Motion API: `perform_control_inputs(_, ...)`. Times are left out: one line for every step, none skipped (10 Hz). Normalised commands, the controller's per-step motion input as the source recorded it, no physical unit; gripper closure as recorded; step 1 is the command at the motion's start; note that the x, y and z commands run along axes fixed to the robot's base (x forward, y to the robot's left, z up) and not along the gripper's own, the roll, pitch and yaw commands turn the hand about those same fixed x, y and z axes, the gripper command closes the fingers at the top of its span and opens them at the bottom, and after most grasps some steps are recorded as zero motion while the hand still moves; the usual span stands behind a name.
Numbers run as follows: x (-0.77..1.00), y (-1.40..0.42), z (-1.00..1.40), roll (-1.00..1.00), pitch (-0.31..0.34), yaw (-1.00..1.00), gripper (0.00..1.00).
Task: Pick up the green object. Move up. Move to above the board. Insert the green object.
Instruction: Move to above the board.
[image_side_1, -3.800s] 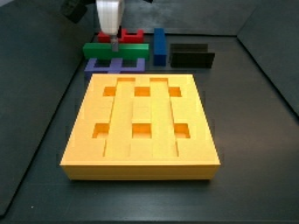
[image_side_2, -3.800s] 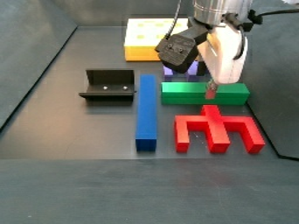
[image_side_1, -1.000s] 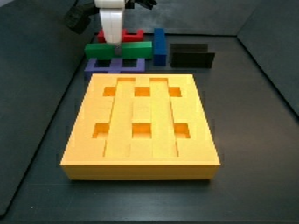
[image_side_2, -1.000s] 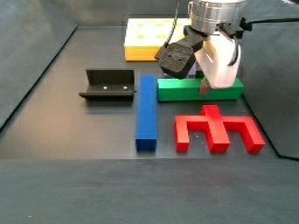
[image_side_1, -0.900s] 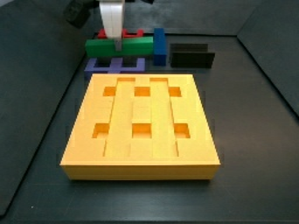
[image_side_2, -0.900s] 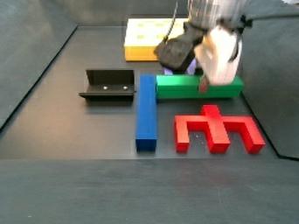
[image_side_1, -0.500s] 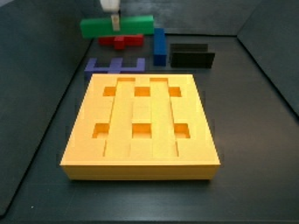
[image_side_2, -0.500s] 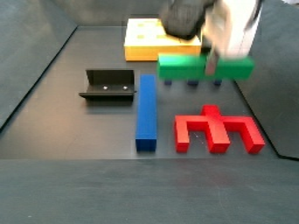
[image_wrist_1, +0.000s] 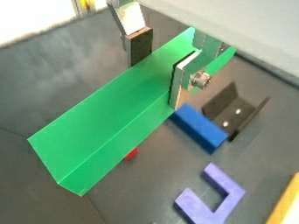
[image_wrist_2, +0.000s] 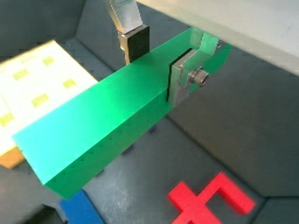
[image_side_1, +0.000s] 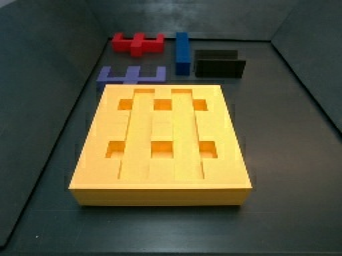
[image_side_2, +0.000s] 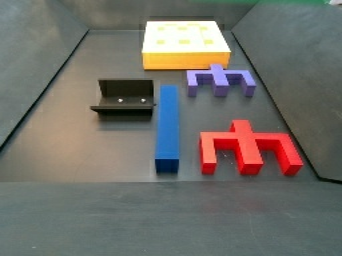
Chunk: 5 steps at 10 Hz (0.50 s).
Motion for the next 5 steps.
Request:
perform_control_inputs(0.03, 0.00, 0.48, 0.02, 0.066, 0.00, 1.00)
perform_control_inputs(0.03, 0.00, 0.25, 0.02, 0.061, 0.01, 1.00)
perform_control_inputs(0.03, 0.00, 0.17, 0.02, 0.058, 0.00, 1.00)
perform_control_inputs(0.46, -1.40, 0.20, 0.01, 0.040, 1.00, 1.00)
perform_control_inputs(0.46, -1.40, 0.19, 0.02, 0.044, 1.00, 1.00)
